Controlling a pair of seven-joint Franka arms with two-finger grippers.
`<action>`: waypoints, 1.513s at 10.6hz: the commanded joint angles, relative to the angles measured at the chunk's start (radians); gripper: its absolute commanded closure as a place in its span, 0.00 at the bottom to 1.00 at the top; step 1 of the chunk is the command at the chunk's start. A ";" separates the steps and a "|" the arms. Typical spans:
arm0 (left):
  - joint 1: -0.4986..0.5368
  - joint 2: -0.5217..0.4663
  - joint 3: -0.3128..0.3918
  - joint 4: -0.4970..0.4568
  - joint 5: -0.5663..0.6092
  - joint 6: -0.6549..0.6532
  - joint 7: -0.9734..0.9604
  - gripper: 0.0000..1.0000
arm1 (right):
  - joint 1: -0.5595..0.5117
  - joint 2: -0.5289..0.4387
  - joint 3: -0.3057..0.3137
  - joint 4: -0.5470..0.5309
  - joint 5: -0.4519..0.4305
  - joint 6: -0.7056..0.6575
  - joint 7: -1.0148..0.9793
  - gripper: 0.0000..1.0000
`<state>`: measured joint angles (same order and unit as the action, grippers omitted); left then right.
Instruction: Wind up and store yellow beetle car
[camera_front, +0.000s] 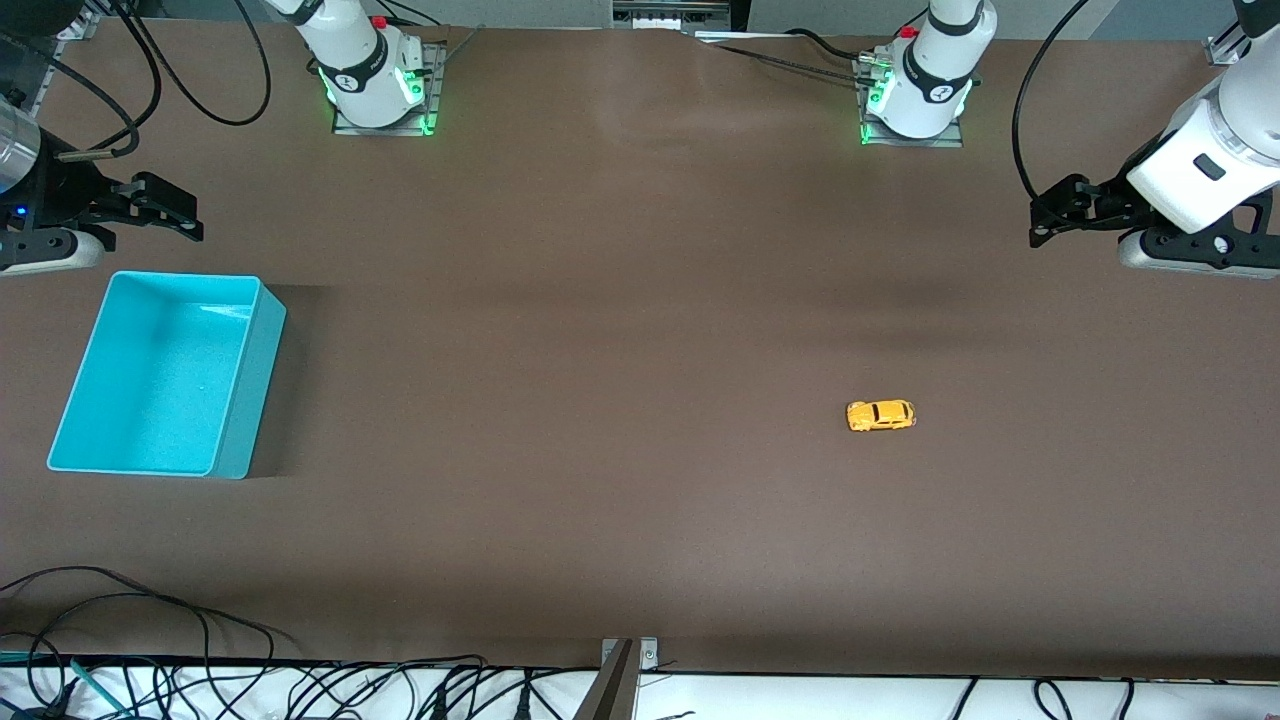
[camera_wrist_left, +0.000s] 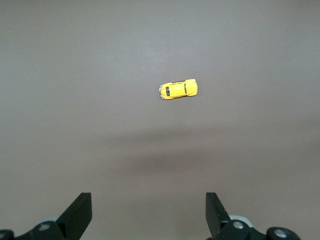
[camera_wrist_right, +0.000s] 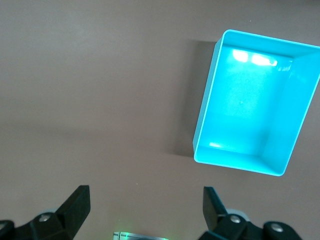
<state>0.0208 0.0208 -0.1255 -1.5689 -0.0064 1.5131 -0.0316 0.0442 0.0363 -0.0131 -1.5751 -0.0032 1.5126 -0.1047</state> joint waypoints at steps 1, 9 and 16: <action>0.001 0.007 -0.006 0.021 0.020 -0.007 -0.001 0.00 | -0.012 0.001 0.005 0.012 0.020 -0.023 -0.015 0.00; 0.001 0.007 -0.006 0.021 0.020 -0.007 -0.004 0.00 | -0.010 -0.004 0.007 0.007 0.020 -0.035 -0.018 0.00; 0.001 0.007 -0.006 0.021 0.020 -0.007 -0.002 0.00 | -0.012 -0.003 0.007 0.007 0.020 -0.042 -0.018 0.00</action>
<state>0.0208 0.0208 -0.1255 -1.5688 -0.0064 1.5131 -0.0316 0.0442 0.0363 -0.0131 -1.5751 -0.0031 1.4855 -0.1061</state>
